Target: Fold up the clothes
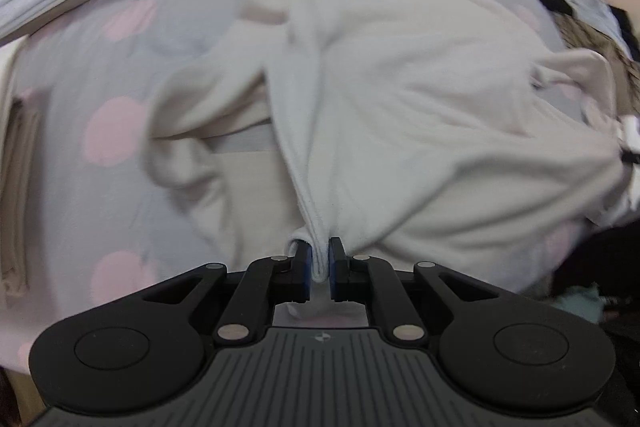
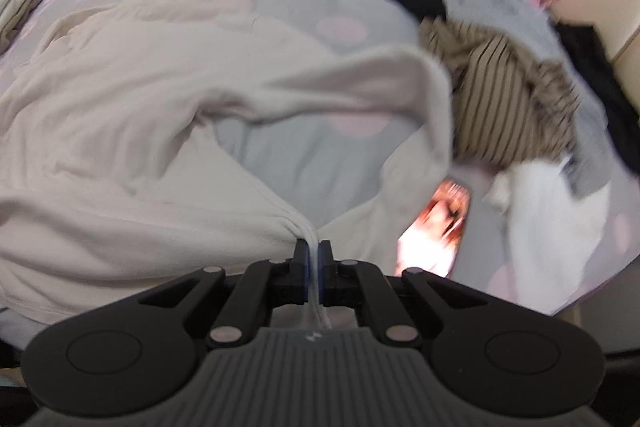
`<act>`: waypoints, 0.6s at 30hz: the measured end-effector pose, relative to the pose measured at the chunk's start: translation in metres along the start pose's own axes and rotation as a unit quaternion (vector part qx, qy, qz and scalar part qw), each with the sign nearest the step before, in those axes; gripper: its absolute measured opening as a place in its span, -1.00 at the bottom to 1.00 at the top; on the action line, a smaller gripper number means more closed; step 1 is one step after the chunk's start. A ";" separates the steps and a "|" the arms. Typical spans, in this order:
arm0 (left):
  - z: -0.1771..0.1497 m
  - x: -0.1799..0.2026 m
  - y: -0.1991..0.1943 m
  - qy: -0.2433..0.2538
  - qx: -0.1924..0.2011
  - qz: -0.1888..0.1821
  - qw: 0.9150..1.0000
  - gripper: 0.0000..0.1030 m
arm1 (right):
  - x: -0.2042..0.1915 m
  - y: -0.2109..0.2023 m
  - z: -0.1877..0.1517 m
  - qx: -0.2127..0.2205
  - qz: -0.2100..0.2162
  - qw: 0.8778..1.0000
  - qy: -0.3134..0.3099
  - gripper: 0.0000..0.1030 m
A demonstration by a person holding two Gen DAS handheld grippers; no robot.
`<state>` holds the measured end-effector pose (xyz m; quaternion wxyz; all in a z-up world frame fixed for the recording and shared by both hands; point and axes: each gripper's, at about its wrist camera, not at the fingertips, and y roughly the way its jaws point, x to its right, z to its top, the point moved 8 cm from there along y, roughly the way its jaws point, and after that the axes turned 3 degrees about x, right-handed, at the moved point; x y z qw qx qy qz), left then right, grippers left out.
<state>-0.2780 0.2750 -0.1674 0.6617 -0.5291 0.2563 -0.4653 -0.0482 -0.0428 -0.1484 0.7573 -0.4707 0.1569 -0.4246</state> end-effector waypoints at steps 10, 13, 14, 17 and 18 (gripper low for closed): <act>-0.003 0.009 0.002 0.020 -0.023 0.004 1.000 -0.72 | -0.010 0.020 0.013 -0.011 0.006 0.999 -0.050 -0.81; 0.003 -0.006 -0.010 0.019 -0.013 0.024 0.999 -0.65 | -0.011 0.018 0.017 -0.004 0.016 0.999 -0.042 -0.58; 0.006 -0.012 -0.015 0.016 -0.006 0.030 0.999 -0.63 | -0.012 0.017 0.019 -0.002 0.019 0.999 -0.040 -0.48; 0.020 -0.031 -0.028 -0.005 0.021 0.043 0.999 -0.42 | -0.012 0.015 0.024 0.005 0.027 0.999 -0.033 -0.38; 0.027 -0.037 -0.032 -0.009 0.033 0.048 0.998 -0.34 | -0.011 0.014 0.027 0.008 0.028 0.999 -0.033 -0.37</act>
